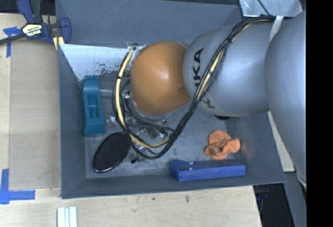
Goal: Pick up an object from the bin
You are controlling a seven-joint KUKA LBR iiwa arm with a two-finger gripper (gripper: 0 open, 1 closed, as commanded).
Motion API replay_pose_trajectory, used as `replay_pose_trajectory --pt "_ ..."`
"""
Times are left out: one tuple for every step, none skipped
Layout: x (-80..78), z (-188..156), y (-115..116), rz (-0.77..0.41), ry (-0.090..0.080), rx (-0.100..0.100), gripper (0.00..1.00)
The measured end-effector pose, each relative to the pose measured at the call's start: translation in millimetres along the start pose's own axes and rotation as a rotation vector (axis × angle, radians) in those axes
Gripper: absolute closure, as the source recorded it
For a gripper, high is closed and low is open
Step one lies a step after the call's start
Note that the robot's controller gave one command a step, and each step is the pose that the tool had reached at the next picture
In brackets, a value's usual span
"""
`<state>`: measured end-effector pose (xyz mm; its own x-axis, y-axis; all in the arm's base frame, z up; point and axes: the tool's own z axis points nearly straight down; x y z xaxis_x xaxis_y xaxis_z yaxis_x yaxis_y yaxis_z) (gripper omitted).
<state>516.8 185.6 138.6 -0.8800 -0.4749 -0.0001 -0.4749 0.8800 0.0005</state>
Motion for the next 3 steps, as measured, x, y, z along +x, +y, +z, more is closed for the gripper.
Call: replay_pose_trajectory --pt "-10.4 12.2 5.3 -0.118 -0.005 0.001 0.00" --pt "-28.6 60.3 21.6 -0.287 -0.023 0.005 0.00" --pt "-30.4 57.8 17.1 -0.548 -0.027 0.013 1.00"
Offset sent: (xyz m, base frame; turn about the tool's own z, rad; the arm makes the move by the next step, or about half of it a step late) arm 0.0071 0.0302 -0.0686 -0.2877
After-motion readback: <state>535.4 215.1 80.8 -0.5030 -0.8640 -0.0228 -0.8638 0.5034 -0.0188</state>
